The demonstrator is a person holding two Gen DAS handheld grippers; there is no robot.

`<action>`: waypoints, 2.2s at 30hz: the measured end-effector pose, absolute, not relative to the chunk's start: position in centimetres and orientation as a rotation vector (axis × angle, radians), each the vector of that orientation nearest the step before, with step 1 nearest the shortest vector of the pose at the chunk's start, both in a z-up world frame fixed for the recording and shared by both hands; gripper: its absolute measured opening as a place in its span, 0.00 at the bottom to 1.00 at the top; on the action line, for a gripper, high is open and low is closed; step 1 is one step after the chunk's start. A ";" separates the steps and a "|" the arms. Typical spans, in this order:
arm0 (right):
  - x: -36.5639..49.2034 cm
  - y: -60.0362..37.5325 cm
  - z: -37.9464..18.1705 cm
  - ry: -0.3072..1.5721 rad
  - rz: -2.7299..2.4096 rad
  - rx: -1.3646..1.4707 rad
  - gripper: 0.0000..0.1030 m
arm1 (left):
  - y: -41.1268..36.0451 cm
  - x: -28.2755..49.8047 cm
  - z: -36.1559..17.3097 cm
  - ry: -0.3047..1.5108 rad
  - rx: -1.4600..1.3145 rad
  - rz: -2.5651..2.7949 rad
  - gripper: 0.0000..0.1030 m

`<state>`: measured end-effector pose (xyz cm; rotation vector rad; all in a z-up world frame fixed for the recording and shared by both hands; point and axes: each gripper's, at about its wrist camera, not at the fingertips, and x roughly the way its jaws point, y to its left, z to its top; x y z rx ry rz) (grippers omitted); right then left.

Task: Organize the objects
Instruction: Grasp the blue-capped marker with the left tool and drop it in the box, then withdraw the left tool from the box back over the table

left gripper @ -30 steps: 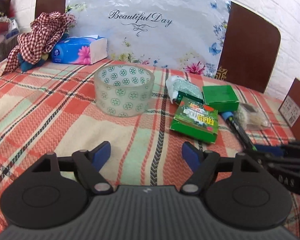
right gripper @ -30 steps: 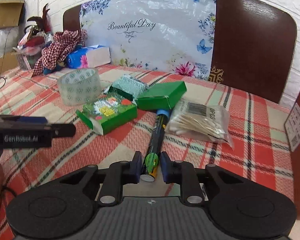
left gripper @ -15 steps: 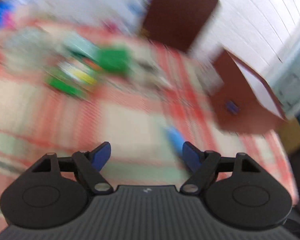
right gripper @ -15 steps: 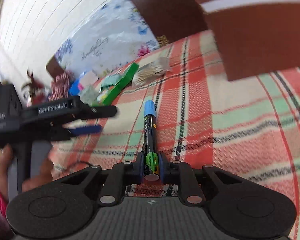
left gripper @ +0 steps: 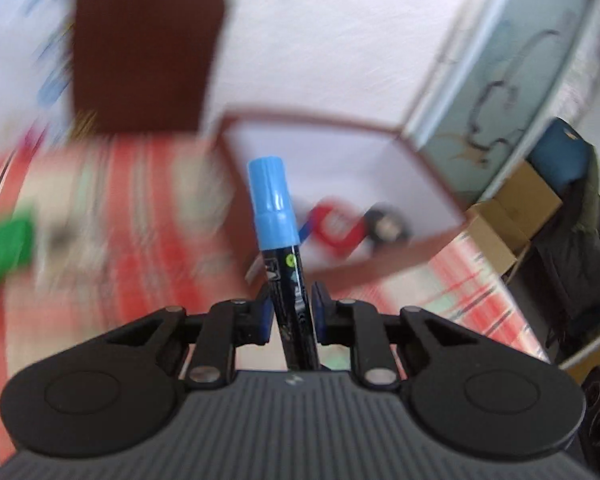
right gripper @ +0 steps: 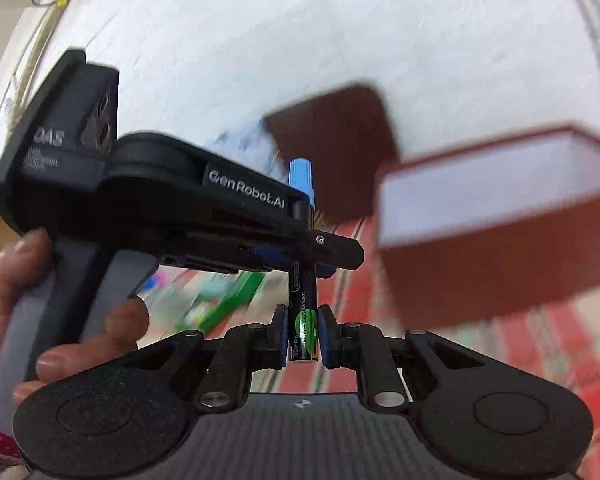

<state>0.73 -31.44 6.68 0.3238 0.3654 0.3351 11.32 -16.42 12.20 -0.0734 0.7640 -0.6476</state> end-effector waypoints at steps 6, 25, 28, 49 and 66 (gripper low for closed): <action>5.5 -34.4 8.9 0.235 0.156 0.332 0.18 | -25.7 17.0 15.1 0.692 0.057 -0.706 0.19; 5.1 -38.6 6.1 0.145 -0.148 0.293 0.32 | -27.9 18.8 11.0 0.702 0.107 -0.620 0.50; 2.6 -36.6 5.8 0.125 -0.124 0.248 0.32 | -25.4 15.8 11.7 0.644 0.104 -0.606 0.51; -3.2 -32.5 5.9 0.245 -0.042 0.228 0.34 | -15.4 6.6 9.2 0.677 0.154 -0.371 0.54; -2.0 -28.4 4.3 0.424 0.052 0.208 0.41 | -7.1 5.6 5.0 0.727 0.124 -0.220 0.62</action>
